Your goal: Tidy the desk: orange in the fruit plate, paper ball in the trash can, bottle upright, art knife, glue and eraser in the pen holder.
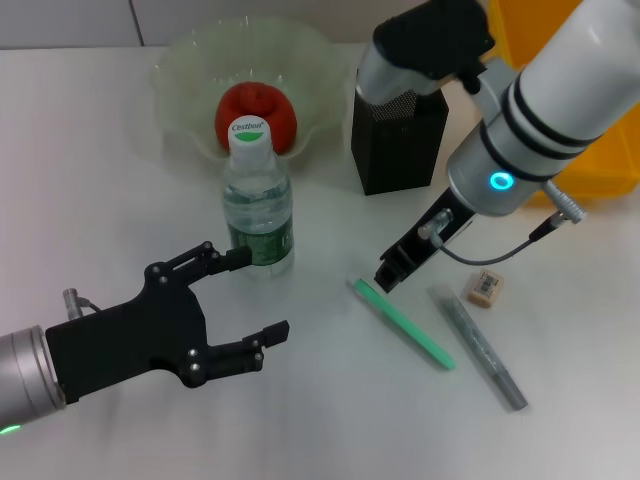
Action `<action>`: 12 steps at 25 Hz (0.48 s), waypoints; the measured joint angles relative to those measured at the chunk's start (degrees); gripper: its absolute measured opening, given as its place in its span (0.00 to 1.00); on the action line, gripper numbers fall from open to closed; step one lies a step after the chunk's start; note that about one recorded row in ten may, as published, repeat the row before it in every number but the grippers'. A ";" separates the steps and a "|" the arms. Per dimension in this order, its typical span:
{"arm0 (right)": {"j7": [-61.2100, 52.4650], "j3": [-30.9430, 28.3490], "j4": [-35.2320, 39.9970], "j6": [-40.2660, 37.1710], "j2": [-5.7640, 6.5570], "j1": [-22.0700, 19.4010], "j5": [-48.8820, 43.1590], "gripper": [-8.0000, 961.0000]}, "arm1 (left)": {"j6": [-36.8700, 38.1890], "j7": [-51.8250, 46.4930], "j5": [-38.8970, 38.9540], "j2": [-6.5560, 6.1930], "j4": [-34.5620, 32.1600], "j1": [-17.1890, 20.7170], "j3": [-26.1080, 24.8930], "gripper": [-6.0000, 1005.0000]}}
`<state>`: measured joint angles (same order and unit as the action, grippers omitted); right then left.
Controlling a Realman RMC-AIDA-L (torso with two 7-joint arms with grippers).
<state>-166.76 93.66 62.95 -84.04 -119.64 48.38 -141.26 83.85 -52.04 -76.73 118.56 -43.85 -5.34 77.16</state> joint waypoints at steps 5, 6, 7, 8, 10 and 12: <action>-0.20 1.98 -2.48 0.69 -0.11 1.45 0.24 0.25 | 0.09 0.01 0.00 0.00 0.00 -0.14 0.00 0.86; -0.20 1.98 -2.48 0.69 -0.11 1.45 0.24 0.27 | 0.09 0.01 0.00 0.00 0.00 -0.14 0.00 0.86; -0.22 2.41 -2.95 0.88 -0.14 1.72 0.24 0.30 | 0.09 0.01 0.00 0.00 0.00 -0.14 0.00 0.86; -0.28 2.96 -3.44 1.17 -0.17 1.99 0.25 0.32 | 0.09 0.01 0.00 0.00 0.00 -0.14 0.00 0.86; -0.59 4.62 -4.81 2.24 -0.26 2.66 0.28 0.37 | 0.09 0.01 0.00 0.00 0.00 -0.12 0.00 0.86; -0.69 5.07 -5.24 2.57 -0.28 2.87 0.31 0.42 | 0.08 0.01 0.00 0.00 0.00 -0.12 0.01 0.86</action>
<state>-167.45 98.73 57.70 -81.47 -119.92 51.26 -140.96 83.93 -52.03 -76.72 118.56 -43.85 -5.46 77.17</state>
